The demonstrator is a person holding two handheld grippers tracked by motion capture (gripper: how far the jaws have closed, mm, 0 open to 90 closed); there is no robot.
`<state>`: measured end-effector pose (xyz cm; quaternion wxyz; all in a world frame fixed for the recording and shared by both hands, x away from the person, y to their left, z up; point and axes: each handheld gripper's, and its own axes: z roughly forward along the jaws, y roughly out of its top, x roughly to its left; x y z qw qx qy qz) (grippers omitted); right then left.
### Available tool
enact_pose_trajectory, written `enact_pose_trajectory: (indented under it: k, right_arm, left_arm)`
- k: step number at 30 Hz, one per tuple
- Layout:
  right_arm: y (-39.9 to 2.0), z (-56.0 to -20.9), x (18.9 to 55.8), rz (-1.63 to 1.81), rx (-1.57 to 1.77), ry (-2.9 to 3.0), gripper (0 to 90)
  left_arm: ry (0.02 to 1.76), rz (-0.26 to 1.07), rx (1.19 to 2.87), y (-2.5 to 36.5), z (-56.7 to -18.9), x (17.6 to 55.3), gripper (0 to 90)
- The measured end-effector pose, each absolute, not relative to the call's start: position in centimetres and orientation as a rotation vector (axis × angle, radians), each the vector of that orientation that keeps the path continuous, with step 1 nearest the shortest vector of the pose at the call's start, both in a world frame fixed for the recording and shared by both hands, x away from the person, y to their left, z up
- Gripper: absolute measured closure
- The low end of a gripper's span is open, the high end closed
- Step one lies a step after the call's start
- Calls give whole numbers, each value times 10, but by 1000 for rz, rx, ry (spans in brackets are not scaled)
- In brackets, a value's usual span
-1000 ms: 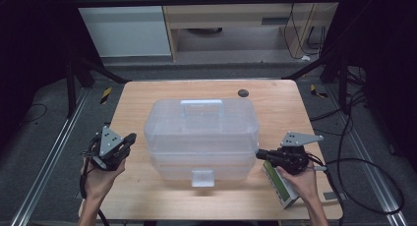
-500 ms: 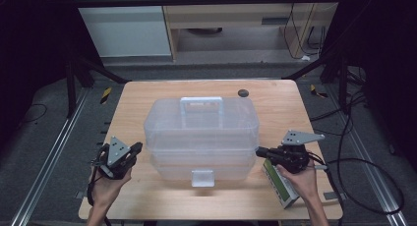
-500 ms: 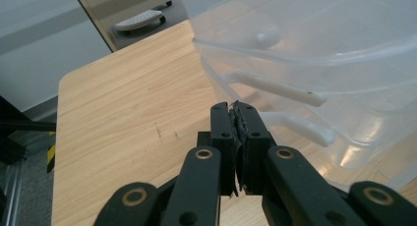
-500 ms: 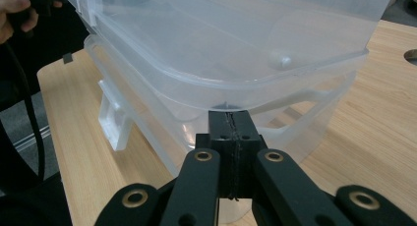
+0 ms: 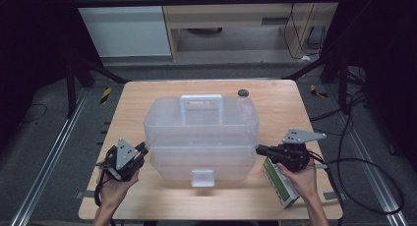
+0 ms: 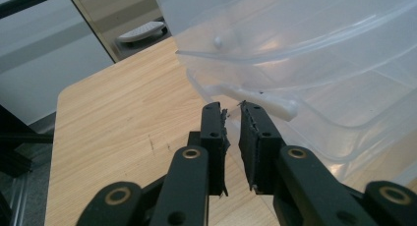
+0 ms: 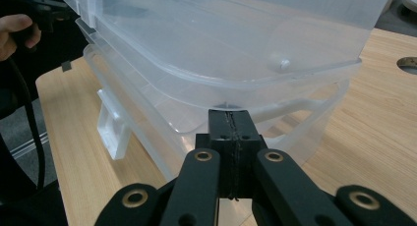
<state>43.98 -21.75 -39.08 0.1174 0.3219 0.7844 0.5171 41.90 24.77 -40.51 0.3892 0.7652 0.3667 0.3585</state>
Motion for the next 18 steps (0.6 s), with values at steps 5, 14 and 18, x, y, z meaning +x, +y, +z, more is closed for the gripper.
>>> enact_pose_trajectory:
  k: [5,14,18]
  right_arm:
    - [-217,-390,440,1516,942,2293,900]
    - [-218,-389,441,1529,945,2282,900]
    - [-217,-389,441,1528,944,2277,900]
  left_arm:
    - [925,927,1923,245,-404,418,735]
    - [922,963,1878,240,-400,415,681]
    - [914,979,1861,240,-398,414,676]
